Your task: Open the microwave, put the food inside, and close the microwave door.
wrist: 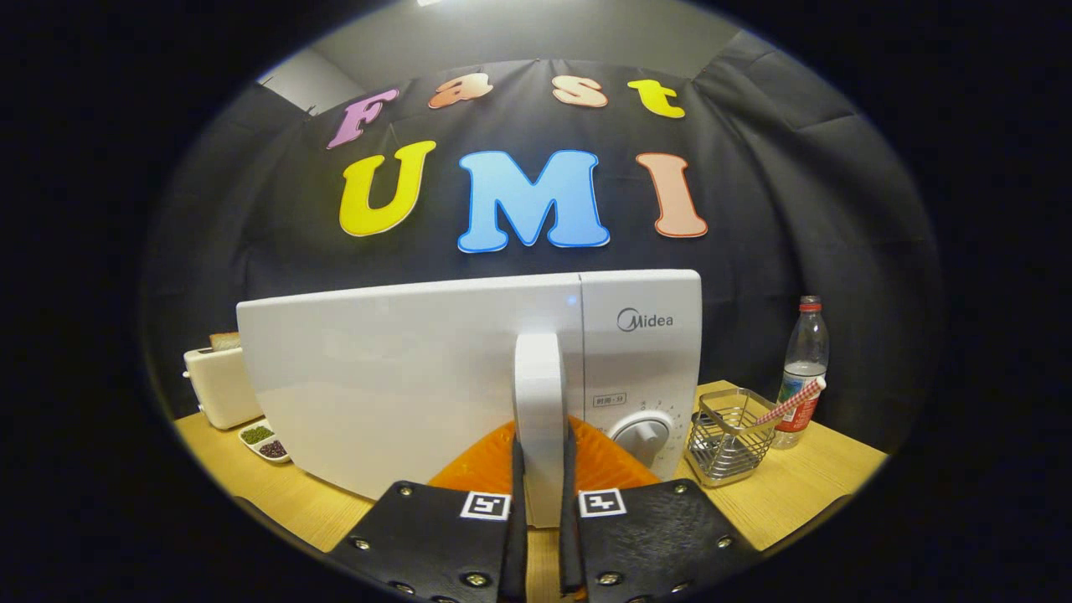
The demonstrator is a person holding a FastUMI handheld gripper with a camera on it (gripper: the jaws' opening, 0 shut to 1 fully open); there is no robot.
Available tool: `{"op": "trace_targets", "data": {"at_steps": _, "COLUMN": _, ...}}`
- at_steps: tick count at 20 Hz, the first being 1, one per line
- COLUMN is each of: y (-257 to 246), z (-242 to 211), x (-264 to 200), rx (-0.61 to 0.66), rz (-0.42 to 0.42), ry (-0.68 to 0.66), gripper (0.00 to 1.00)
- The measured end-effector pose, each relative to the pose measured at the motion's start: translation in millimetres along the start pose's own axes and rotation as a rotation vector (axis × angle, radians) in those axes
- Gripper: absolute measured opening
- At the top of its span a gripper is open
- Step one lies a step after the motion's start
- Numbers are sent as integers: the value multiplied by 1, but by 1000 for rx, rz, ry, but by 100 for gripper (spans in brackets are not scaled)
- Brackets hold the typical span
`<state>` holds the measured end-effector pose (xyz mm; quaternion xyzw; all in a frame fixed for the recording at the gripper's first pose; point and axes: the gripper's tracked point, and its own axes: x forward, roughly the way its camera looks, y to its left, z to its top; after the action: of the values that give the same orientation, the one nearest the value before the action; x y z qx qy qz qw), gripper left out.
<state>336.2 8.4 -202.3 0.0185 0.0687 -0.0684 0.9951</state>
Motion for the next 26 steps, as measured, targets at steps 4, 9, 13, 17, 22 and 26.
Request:
{"op": "trace_targets", "data": {"at_steps": 4, "y": 5, "z": -1, "x": -14, "rx": 87, "rz": 27, "ry": 43, "gripper": 15}}
{"op": "trace_targets", "data": {"at_steps": 9, "y": 22, "z": -6, "x": -70, "rx": 1, "rz": 89, "ry": 9, "gripper": 15}}
{"op": "trace_targets", "data": {"at_steps": 13, "y": 42, "z": -10, "x": -109, "rx": -5, "rz": 153, "ry": -1, "gripper": 15}}
{"op": "trace_targets", "data": {"at_steps": 17, "y": 61, "z": -15, "x": -137, "rx": 36, "rz": 203, "ry": 12, "gripper": 15}}
{"op": "trace_targets", "data": {"at_steps": 22, "y": 94, "z": -19, "x": -174, "rx": 52, "rz": 264, "ry": 14, "gripper": 15}}
{"op": "trace_targets", "data": {"at_steps": 26, "y": 130, "z": -24, "x": -205, "rx": 56, "rz": 320, "ry": 12, "gripper": 14}}
